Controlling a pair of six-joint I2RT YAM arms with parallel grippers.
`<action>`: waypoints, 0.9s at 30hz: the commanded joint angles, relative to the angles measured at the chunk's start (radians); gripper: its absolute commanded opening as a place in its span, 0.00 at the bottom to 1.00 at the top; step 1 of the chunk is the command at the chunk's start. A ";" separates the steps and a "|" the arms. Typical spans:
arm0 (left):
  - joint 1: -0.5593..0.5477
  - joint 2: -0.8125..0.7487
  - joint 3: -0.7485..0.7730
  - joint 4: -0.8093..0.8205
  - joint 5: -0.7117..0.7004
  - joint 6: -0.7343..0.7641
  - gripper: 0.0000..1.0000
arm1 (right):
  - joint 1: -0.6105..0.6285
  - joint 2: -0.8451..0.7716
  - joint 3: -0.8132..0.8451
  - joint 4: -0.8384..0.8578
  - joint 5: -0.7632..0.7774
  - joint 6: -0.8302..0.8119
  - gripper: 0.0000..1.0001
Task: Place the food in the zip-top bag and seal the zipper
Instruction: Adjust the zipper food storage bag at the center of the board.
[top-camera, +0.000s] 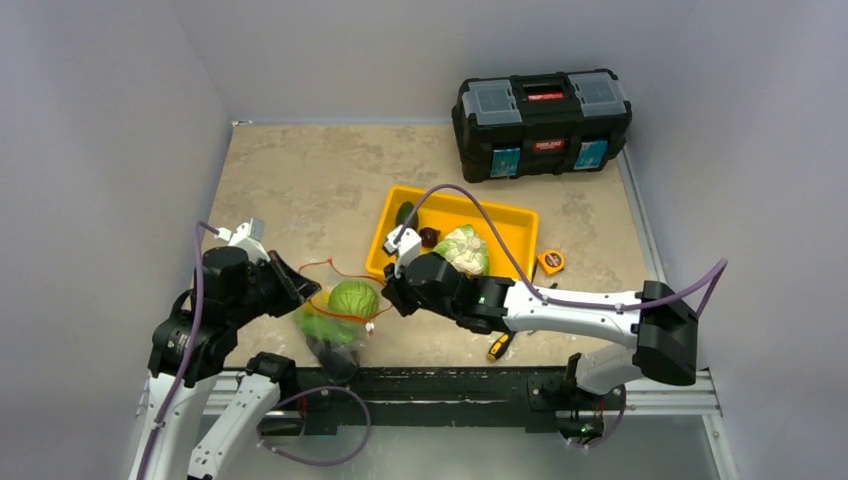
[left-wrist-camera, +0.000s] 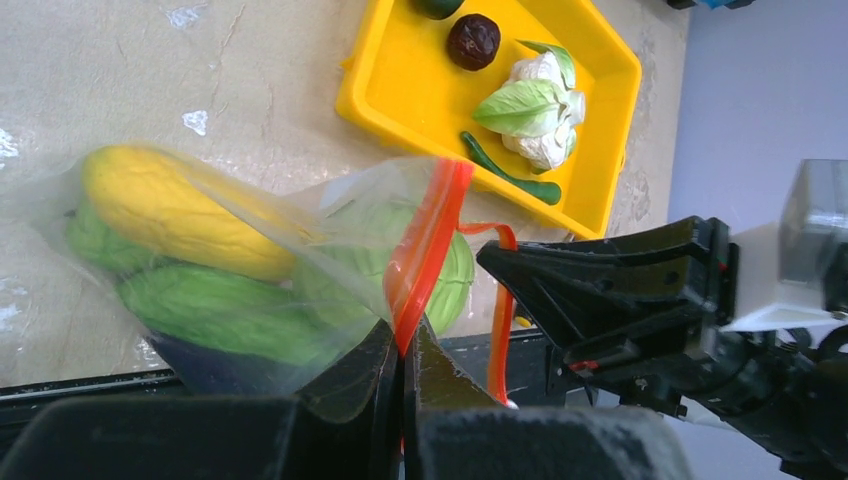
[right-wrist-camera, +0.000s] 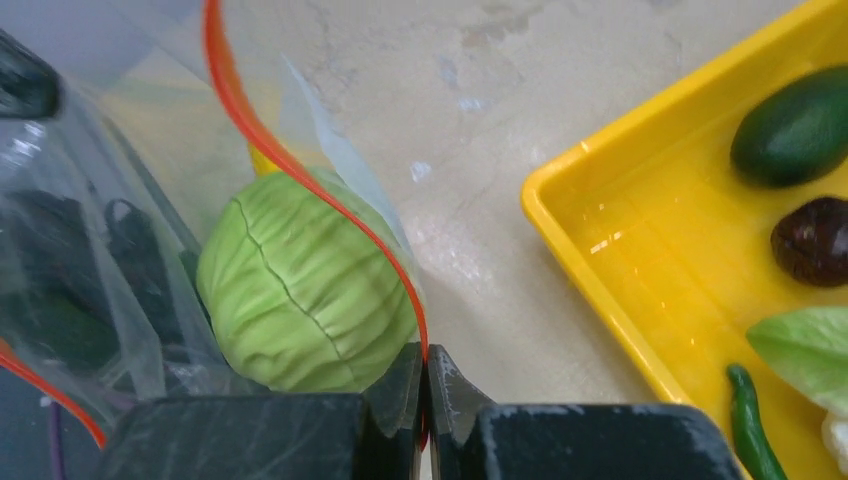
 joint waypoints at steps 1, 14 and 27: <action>-0.002 -0.004 0.078 0.020 -0.021 0.020 0.00 | 0.018 -0.054 0.153 0.025 -0.018 -0.061 0.00; -0.002 -0.063 -0.079 0.072 -0.026 -0.065 0.00 | 0.045 -0.031 0.196 0.156 -0.103 -0.039 0.00; -0.002 -0.061 0.068 0.010 -0.069 -0.035 0.00 | 0.045 -0.075 0.241 0.117 -0.093 -0.053 0.00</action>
